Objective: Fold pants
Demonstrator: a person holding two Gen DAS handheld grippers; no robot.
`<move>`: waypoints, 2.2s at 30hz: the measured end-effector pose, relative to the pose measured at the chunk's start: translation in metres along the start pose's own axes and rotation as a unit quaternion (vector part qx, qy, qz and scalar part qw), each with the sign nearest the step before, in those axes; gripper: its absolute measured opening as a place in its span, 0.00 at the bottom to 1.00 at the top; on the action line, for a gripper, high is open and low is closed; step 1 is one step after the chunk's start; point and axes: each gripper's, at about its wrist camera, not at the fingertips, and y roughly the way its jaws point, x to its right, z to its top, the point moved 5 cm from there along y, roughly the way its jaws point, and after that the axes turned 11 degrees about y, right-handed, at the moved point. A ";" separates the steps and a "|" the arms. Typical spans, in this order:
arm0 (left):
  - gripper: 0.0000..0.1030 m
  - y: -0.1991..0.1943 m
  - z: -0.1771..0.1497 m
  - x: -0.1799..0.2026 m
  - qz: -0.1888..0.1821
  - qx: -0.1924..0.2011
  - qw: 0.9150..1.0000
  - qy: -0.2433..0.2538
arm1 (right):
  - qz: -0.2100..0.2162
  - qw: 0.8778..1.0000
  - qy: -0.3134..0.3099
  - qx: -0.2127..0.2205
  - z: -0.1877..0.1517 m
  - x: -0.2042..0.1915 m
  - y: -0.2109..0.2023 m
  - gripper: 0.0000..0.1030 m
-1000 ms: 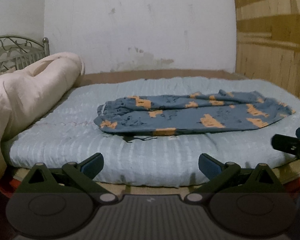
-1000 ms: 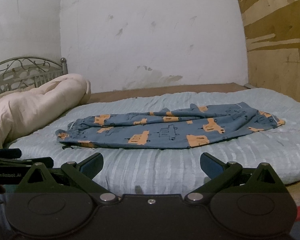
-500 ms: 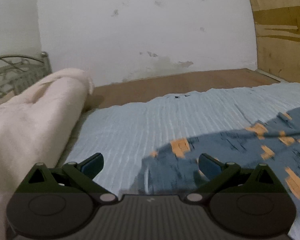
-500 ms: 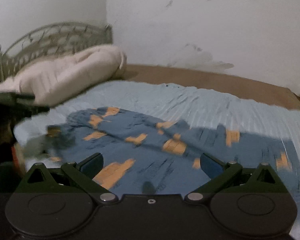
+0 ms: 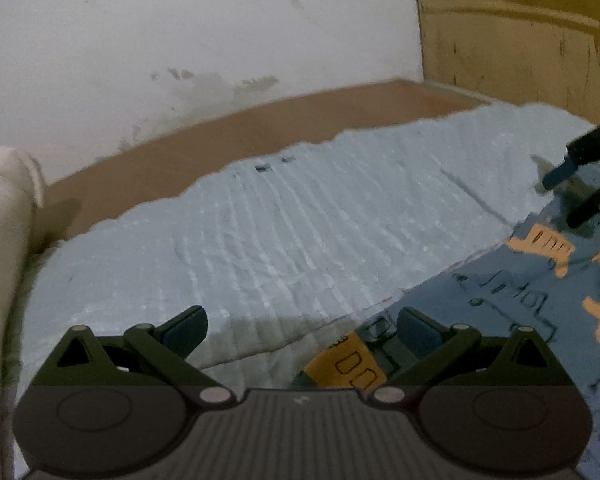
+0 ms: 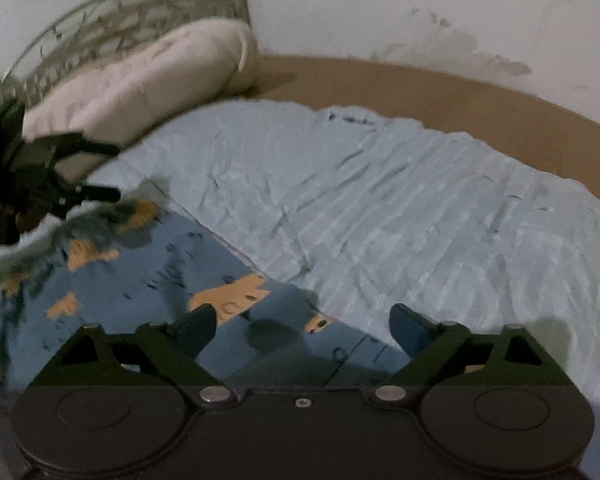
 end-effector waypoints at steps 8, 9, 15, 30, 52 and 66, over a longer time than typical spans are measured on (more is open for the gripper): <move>0.91 0.025 -0.009 -0.001 -0.055 -0.049 0.997 0.016 | 0.043 0.999 -0.004 -0.033 0.002 0.009 0.022 0.72; 0.87 0.027 -0.011 -0.001 -0.059 -0.056 0.997 0.014 | 0.052 0.998 -0.002 -0.035 0.002 0.008 0.024 0.71; 0.45 0.035 -0.015 -0.001 -0.090 -0.090 0.992 -0.007 | 0.056 0.996 -0.029 -0.064 -0.004 -0.011 0.035 0.37; 0.00 0.001 0.014 0.005 -0.002 -0.056 0.998 -0.030 | -0.085 0.989 -0.117 0.040 0.024 -0.050 0.009 0.00; 0.45 0.047 0.001 -0.040 0.014 -0.058 0.994 -0.092 | -0.130 0.988 -0.081 0.027 0.064 -0.025 0.099 0.14; 0.02 0.037 -0.009 -0.041 -0.036 -0.082 0.989 -0.116 | -0.099 0.994 -0.039 0.024 0.062 -0.034 0.110 0.08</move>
